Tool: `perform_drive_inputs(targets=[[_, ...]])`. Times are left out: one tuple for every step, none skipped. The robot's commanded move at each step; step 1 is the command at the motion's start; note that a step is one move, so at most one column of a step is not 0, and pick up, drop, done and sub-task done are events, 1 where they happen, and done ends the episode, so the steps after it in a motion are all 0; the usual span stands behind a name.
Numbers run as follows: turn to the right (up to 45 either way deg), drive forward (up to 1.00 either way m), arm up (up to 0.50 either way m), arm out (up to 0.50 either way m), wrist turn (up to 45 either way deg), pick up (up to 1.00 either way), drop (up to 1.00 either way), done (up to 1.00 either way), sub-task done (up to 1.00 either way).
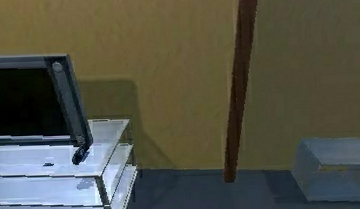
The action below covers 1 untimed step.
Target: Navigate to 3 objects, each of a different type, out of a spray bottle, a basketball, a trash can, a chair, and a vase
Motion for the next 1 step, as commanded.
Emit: perform_drive_inputs(targets=[[45.0, 0.00, 0.00, 0.00, 0.0, 0.00, 0.00, 0.00, 0.00]])
